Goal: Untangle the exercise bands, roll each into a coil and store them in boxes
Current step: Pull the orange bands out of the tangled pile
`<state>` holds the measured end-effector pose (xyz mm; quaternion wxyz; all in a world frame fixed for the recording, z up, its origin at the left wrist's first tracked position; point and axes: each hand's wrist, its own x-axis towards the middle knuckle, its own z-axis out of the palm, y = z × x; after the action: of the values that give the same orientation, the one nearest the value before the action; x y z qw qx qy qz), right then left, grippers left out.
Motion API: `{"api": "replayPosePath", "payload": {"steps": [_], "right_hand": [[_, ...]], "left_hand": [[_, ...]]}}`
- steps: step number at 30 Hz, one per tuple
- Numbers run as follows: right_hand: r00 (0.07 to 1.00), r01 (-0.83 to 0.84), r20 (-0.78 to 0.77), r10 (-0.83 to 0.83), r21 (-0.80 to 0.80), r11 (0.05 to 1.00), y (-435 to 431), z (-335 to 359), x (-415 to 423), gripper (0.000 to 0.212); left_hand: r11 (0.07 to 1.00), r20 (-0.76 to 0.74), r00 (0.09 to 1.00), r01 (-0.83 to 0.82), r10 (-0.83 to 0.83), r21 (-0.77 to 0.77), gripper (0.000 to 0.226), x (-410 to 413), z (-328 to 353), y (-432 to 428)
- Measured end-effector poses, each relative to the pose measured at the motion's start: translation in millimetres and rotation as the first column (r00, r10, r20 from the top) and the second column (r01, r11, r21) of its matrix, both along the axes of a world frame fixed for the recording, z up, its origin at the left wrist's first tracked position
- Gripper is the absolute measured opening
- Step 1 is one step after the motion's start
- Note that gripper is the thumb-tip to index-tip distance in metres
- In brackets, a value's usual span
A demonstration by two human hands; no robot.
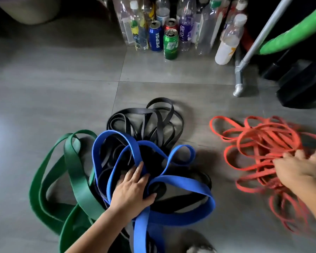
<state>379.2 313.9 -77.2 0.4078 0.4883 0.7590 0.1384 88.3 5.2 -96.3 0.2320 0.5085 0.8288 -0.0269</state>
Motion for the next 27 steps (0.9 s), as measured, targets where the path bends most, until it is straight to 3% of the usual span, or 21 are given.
{"api": "replayPosePath", "payload": {"steps": [3, 6, 10, 12, 15, 17, 20, 24, 27], "right_hand": [[0.991, 0.093, -0.088, -0.1, -0.086, 0.992, -29, 8, -38, 0.043], [0.969, -0.1, -0.236, 0.069, -0.119, 0.988, -82, 15, -86, 0.036], [0.747, -0.387, -0.633, 0.205, -0.163, 0.908, -140, 20, -154, 0.04], [0.654, -0.451, -0.741, 0.152, -0.22, 0.865, -168, 22, -187, 0.051], [0.579, -0.503, -0.811, 0.09, -0.268, 0.822, -209, 21, -222, 0.06], [0.562, -0.533, -0.822, 0.091, -0.276, 0.8, -231, 17, -234, 0.057], [0.614, -0.542, -0.782, 0.101, -0.326, 0.774, -253, 7, -239, 0.051], [0.659, -0.471, -0.751, -0.033, -0.446, 0.761, -259, -2, -236, 0.055], [0.701, -0.455, -0.711, -0.057, -0.508, 0.732, -249, 1, -239, 0.056]], "left_hand": [[0.996, 0.049, 0.998, 0.033, -0.037, 0.085, 0.077, -5, 10, 6], [0.961, 0.134, 0.991, -0.018, -0.02, 0.276, 0.065, -15, 29, 1], [0.881, 0.046, 0.987, -0.16, 0.156, 0.445, 0.053, -37, 38, -31], [0.85, 0.035, 0.932, -0.344, 0.36, 0.399, 0.065, -48, 29, -59], [0.65, 0.132, 0.682, -0.727, 0.719, 0.221, 0.084, -61, 10, -106], [0.553, 0.164, 0.56, -0.829, 0.812, 0.088, 0.083, -65, -4, -132], [0.59, 0.081, 0.585, -0.793, 0.807, -0.151, 0.097, -62, -19, -151], [0.565, 0.028, 0.578, -0.785, 0.815, -0.252, 0.089, -69, -28, -138], [0.565, 0.218, 0.522, -0.782, 0.824, -0.263, 0.063, -81, -34, -133]]}}
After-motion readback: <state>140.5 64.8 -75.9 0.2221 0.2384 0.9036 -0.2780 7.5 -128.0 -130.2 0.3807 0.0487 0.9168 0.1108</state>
